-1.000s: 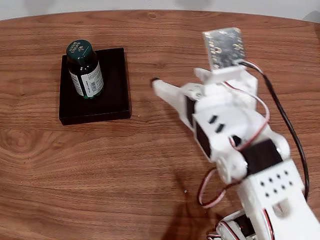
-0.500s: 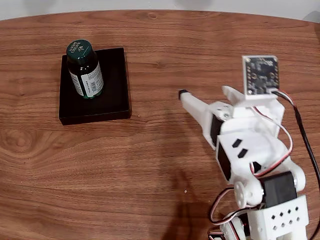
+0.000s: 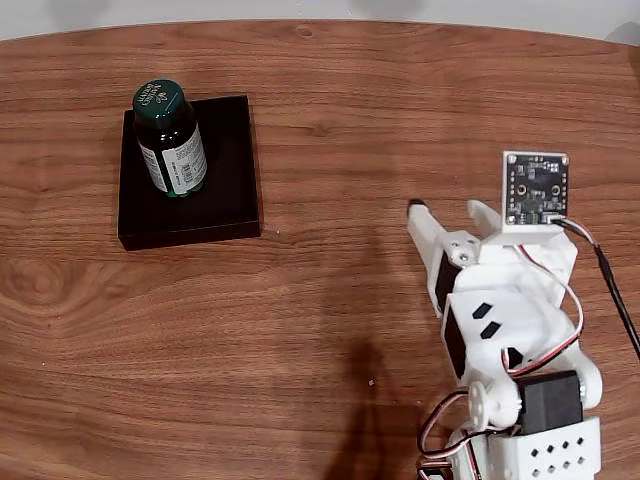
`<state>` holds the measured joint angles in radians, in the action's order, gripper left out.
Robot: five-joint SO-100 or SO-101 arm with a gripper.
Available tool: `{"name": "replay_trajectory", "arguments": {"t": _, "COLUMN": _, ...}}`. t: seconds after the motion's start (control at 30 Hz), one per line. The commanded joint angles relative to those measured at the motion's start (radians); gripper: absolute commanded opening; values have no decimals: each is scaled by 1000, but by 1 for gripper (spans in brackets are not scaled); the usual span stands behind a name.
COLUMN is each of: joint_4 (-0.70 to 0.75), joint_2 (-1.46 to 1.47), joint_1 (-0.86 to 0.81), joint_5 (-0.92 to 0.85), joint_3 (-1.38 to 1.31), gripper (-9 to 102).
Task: Pick up the pill bottle and place it in the black box.
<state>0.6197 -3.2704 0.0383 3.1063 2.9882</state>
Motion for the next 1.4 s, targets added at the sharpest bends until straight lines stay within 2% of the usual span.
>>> {"name": "replay_trajectory", "arguments": {"t": 0.0, "joint_4": -46, "joint_2": -38, "joint_1": -18, "joint_5": 14, "joint_3": 17, "gripper": 12}}
{"name": "replay_trajectory", "arguments": {"t": 0.43, "joint_4": 32, "joint_2": -69, "joint_1": -46, "joint_5": 0, "joint_3": 40, "gripper": 0}}
{"name": "replay_trajectory", "arguments": {"t": 0.67, "joint_4": 156, "joint_2": -69, "joint_1": -55, "joint_5": -12, "joint_3": 40, "gripper": 0}}
{"name": "replay_trajectory", "arguments": {"t": 1.1, "joint_4": 227, "joint_2": -69, "joint_1": -49, "joint_5": 28, "joint_3": 41, "gripper": 3}}
{"name": "replay_trajectory", "arguments": {"t": 1.37, "joint_4": 399, "joint_2": -69, "joint_1": -44, "joint_5": 48, "joint_3": 41, "gripper": 3}}
